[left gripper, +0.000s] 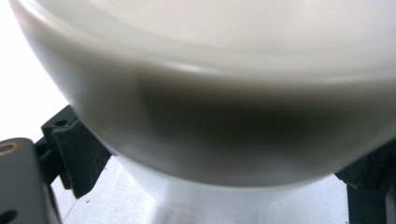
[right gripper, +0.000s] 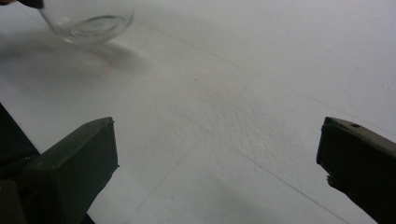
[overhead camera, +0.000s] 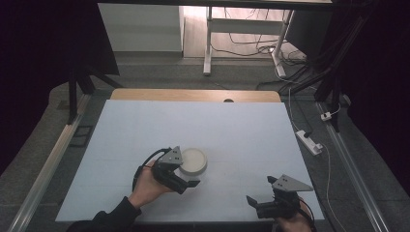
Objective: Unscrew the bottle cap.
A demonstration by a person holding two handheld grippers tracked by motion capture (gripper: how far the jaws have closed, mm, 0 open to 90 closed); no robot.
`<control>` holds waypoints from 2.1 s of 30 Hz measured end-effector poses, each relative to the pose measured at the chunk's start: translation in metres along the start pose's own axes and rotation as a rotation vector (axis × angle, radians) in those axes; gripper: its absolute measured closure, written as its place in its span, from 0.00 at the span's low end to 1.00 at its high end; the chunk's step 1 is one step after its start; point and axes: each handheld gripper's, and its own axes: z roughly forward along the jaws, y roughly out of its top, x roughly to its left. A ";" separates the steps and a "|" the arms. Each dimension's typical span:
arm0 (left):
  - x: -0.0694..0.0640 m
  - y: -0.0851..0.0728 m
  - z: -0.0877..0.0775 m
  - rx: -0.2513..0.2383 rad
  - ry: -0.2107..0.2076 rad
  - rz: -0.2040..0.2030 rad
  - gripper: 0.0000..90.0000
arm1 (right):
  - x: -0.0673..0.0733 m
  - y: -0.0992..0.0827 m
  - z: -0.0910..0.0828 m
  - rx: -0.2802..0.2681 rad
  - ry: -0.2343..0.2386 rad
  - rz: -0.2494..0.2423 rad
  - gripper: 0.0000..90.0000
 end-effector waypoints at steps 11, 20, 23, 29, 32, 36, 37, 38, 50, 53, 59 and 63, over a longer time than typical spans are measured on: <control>0.000 0.000 0.002 0.001 -0.007 -0.004 0.08 | 0.014 0.020 0.010 -0.048 0.111 -0.024 0.00; 0.001 -0.001 0.002 0.003 -0.003 -0.002 0.08 | 0.023 0.040 0.022 -0.056 0.158 -0.041 0.00; 0.001 -0.001 0.002 0.003 0.001 -0.002 0.08 | 0.025 0.047 0.026 -0.063 0.158 -0.049 0.00; 0.000 -0.001 0.003 -0.001 0.006 0.000 0.08 | 0.029 0.059 0.033 -0.065 0.165 -0.040 0.00; 0.000 -0.001 0.004 0.001 0.005 0.002 0.08 | 0.034 0.065 0.038 -0.050 0.180 -0.052 0.00; -0.001 -0.001 0.005 0.005 0.005 0.006 0.08 | 0.042 0.073 0.045 -0.042 0.176 -0.090 0.00; -0.001 -0.001 0.005 0.006 0.004 0.007 0.08 | 0.044 0.075 0.046 -0.039 0.170 -0.102 0.00; -0.001 -0.001 0.005 0.007 0.003 0.009 0.08 | 0.046 0.077 0.048 -0.039 0.164 -0.112 0.00; -0.003 0.000 0.007 -0.001 0.006 0.009 0.08 | 0.059 0.099 0.068 -0.044 0.220 -0.118 0.00; -0.004 0.000 0.007 0.003 0.003 0.015 0.08 | 0.063 0.105 0.073 -0.039 0.225 -0.127 0.00; -0.005 0.001 0.008 0.009 0.003 0.020 0.08 | 0.075 0.115 0.083 -0.031 0.242 -0.159 0.00; -0.006 0.001 0.009 0.009 0.007 0.014 0.08 | 0.081 0.121 0.092 -0.023 0.241 -0.171 0.00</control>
